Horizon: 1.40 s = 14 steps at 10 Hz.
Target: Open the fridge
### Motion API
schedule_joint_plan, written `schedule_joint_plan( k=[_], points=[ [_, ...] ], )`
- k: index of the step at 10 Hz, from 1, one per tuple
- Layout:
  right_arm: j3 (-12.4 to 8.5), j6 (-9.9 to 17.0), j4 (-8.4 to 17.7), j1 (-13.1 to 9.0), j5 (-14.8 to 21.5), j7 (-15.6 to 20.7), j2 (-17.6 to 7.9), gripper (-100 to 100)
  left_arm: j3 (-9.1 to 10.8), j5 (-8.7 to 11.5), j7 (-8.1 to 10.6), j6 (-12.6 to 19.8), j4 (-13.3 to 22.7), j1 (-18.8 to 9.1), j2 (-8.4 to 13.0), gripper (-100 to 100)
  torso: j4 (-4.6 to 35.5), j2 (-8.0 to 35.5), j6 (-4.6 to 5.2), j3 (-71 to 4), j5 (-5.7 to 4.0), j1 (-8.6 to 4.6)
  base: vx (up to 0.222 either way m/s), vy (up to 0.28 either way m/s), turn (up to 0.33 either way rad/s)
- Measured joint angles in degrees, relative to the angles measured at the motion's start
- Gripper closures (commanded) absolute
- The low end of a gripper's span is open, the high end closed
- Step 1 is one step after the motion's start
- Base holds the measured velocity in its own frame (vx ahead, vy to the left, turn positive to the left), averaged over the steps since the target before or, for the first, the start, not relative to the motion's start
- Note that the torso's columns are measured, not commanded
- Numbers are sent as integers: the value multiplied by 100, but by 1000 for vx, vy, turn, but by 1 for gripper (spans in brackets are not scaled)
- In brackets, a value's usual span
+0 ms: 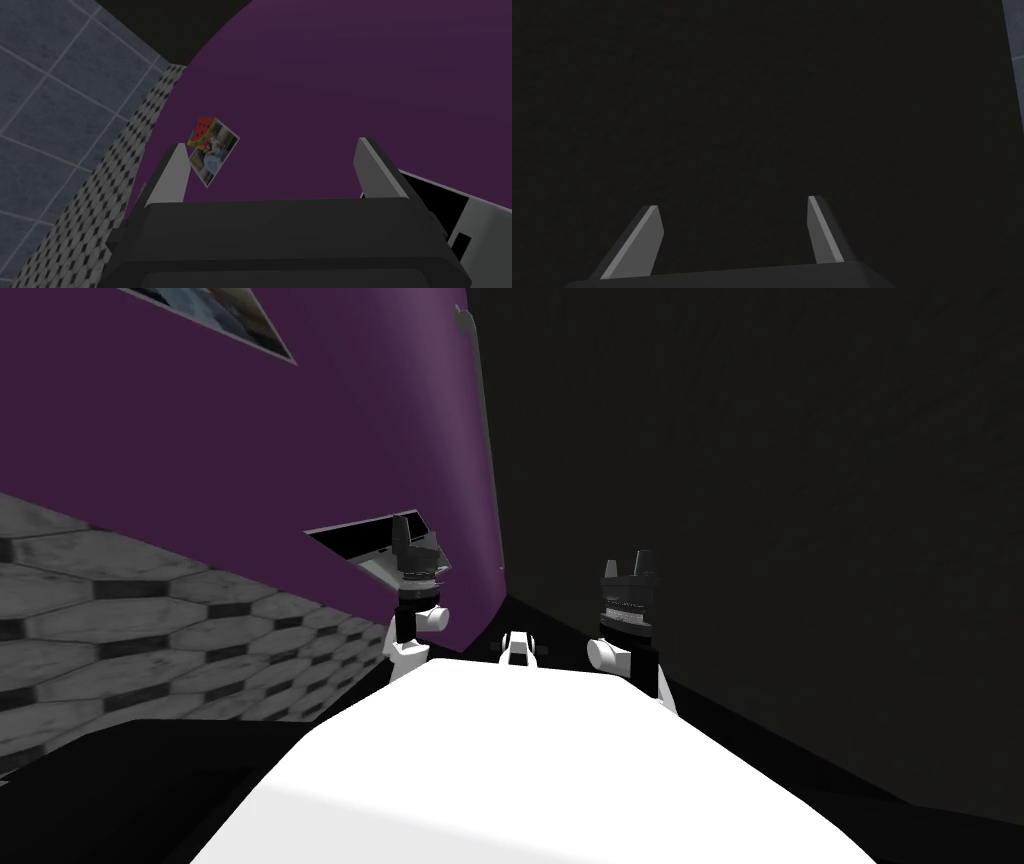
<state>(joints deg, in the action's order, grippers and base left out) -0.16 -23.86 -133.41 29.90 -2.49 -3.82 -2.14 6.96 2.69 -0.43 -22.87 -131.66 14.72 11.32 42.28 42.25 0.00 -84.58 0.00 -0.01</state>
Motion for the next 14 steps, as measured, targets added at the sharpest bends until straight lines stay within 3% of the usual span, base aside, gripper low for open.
schedule_joint_plan(
  k=[3, 6, 8, 14],
  points=[
    [0, 0, 0, 0, 0, 0, 0, 0, 212, -81, 33, 326, 117, -266, 28, -100, 1, 4, -1, 1, -1, 1, 63, -59, -43],
    [0, 0, 0, 0, 0, 0, 0, 0, 569, -183, 107, 829, 281, -676, 53, -100, -1, 0, -1, -1, -2, 0, 90, -86, -56],
    [0, 0, 0, 0, 0, 0, 0, 0, 866, -264, 166, 1149, 581, -1101, 76, -100, -1, -2, 0, -1, -2, -6, 89, -101, -53],
    [0, 0, 0, 0, 0, 0, 0, 0, 1436, -403, 322, 2022, 810, -1693, 61, -100, -1, -3, 0, -2, -1, -1, 63, -51, -39]
  ],
)
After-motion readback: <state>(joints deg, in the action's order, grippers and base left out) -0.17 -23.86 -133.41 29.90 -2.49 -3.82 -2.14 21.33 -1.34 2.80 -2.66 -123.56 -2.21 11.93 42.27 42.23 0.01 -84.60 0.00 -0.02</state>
